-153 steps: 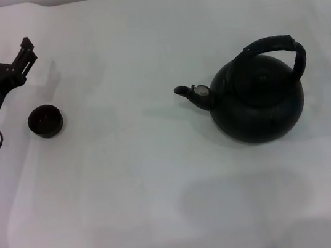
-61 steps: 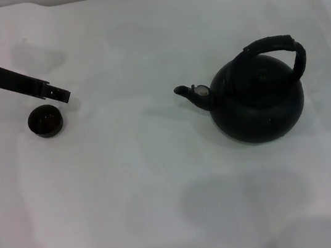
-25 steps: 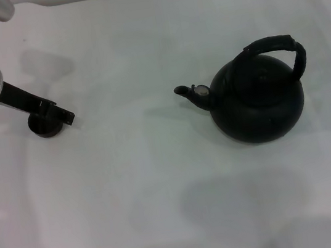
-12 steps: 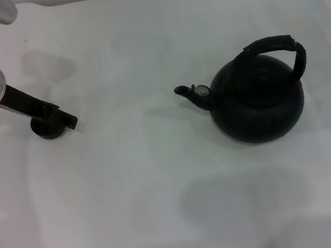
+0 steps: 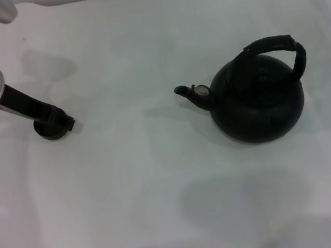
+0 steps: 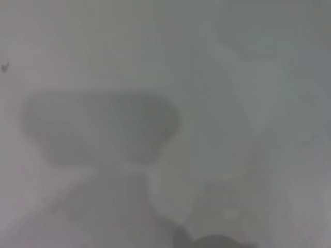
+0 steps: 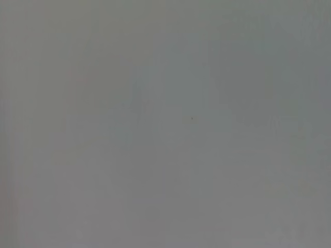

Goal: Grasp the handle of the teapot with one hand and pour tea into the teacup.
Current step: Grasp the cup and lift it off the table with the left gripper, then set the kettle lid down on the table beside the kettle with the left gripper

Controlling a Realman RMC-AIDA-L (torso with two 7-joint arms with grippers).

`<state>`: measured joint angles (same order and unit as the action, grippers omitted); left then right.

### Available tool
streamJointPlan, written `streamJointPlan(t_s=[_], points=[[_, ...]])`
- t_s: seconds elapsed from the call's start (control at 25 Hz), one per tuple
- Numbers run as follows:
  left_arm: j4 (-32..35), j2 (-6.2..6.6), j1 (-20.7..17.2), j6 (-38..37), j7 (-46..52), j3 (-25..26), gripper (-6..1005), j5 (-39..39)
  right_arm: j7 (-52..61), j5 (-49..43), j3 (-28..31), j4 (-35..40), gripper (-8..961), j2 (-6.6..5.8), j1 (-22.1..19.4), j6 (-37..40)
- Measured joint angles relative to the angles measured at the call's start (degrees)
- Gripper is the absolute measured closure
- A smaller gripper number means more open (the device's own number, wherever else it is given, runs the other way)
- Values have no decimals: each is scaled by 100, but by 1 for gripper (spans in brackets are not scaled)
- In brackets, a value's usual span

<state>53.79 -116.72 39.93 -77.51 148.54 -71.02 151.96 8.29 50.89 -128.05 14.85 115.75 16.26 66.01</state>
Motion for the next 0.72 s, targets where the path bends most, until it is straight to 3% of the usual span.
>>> streamJointPlan(t_s=[0.08, 0.2, 0.44, 0.72], points=[[0, 6, 30, -43, 9, 0, 300, 0, -1, 0, 0, -7, 99, -2, 0, 0], [58, -10, 85, -74, 8, 0, 300, 1, 3, 0, 0, -43, 99, -6, 4, 0], [345, -168, 210, -35, -64, -203, 300, -38, 11, 0, 0, -57, 99, -9, 9, 0], [194, -211, 585, 95, -35, -1344, 299, -626, 15, -1, 0, -52, 99, -9, 33, 1]])
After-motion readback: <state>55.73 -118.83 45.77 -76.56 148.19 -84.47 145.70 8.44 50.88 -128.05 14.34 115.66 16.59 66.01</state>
